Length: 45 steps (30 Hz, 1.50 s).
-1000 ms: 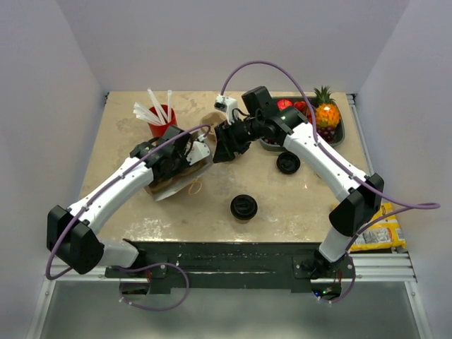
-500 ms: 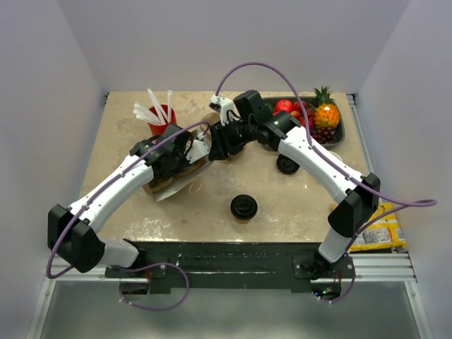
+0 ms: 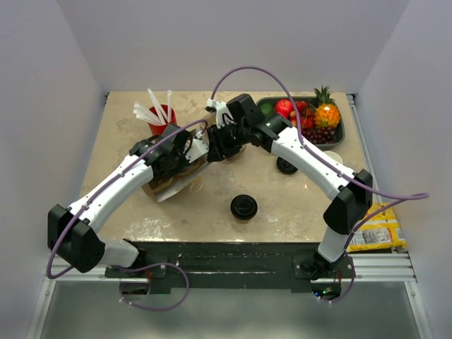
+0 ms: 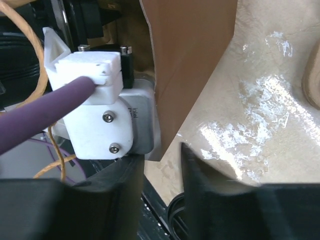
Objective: Pack the takeout coffee
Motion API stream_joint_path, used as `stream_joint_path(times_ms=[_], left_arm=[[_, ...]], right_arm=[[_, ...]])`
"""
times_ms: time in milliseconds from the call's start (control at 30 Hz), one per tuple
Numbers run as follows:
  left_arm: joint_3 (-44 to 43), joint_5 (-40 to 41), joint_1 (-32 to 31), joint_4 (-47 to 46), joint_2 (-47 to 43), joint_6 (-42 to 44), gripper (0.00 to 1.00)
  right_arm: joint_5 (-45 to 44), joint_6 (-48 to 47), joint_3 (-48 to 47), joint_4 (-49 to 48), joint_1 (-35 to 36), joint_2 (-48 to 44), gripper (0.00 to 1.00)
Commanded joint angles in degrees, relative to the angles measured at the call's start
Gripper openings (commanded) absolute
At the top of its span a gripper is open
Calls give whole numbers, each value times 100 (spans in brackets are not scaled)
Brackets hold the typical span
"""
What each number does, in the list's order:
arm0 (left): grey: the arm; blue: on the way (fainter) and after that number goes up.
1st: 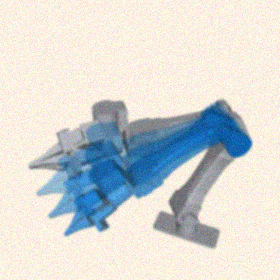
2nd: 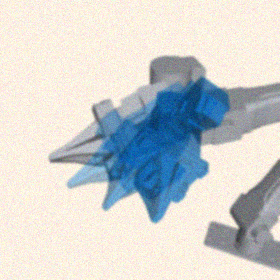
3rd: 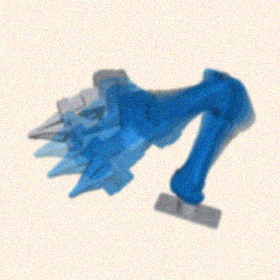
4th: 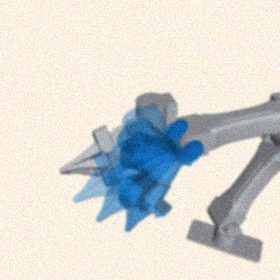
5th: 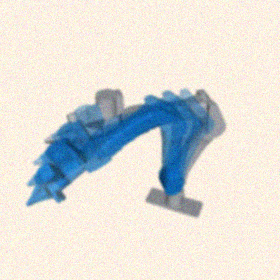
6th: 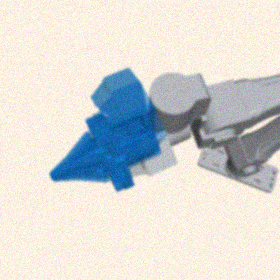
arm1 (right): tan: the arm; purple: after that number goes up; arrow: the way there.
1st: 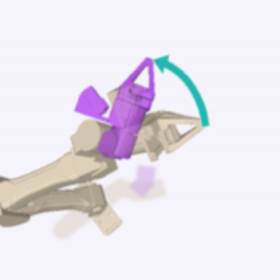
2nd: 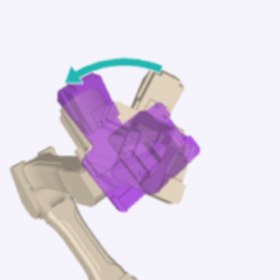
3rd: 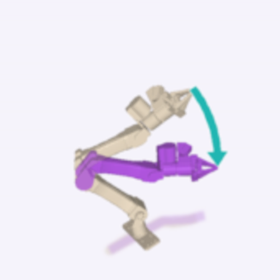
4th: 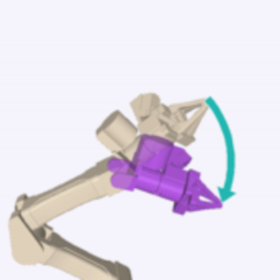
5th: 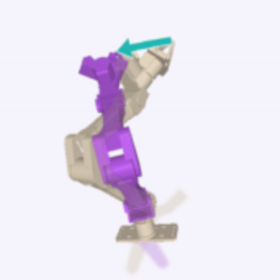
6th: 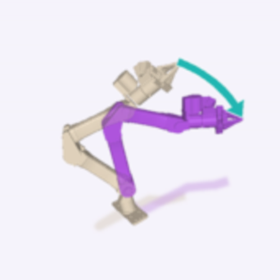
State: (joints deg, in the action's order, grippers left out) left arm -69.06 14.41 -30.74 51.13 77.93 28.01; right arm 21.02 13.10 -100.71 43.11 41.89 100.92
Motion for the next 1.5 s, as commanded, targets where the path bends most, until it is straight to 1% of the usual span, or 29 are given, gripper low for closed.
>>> stream_joint_path(times_ms=[0,33,100,200,233,300,367,433,467,500,567,600,633,700,767,833,967,1000,1100,1133,1267,1400,1467], left_arm=[[-231,-79,42,11,-50,-182,0],[-231,-88,33,19,-50,-191,0],[-249,-106,42,54,-67,-226,0],[-310,-97,33,186,-129,-252,0],[-328,-97,24,221,-164,-252,0],[-328,-97,24,239,-304,-226,0],[-354,-97,7,318,-392,-217,0],[-363,-79,-89,397,-410,-217,0],[-354,-79,-125,467,-410,-234,0],[-345,-88,-177,485,-402,-261,0],[-363,-88,-397,529,-358,-339,0],[-354,-44,-485,512,-340,-366,0],[-363,-27,-625,494,-314,-392,0],[-372,-53,-705,459,-217,-445,0],[-381,-105,-705,564,-103,-419,0],[-337,-167,-714,722,-41,-402,0],[-65,-237,-705,784,-50,-410,0],[-21,-255,-705,767,-67,-419,0],[129,-246,-714,679,-181,-463,0],[138,-237,-714,652,-277,-498,0],[270,-141,-714,424,-577,-472,0],[428,113,-714,397,-551,-367,0],[376,115,-714,450,-498,-349,0]], right_arm=[[-255,105,-151,-181,47,-20,26],[-256,113,-151,-163,39,-11,22],[-230,122,-195,-128,47,32,1],[-151,105,-563,223,47,85,0],[50,79,-703,511,47,85,0],[445,61,-1029,733,47,24,0],[824,-1,-1310,847,65,-46,0],[965,86,-1626,909,65,-47,0],[1288,113,-1706,936,56,-20,0],[1413,122,-1768,962,65,-3,0],[1816,184,-1620,901,39,-12,0],[2306,201,-1549,892,4,23,0],[2519,288,-1348,874,-40,119,0],[2688,368,-1119,795,-189,173,0],[2488,368,-907,830,-251,191,0],[2101,342,-837,857,-269,156,0],[1977,254,-810,664,-269,50,0],[1950,219,-836,629,-269,50,0],[1468,166,-1003,611,-269,-3,0],[1145,166,-1125,654,-269,-11,0],[747,149,-1381,760,-260,-20,0],[378,131,-1662,743,-269,-3,0],[-86,140,-1698,751,-225,-46,0]])
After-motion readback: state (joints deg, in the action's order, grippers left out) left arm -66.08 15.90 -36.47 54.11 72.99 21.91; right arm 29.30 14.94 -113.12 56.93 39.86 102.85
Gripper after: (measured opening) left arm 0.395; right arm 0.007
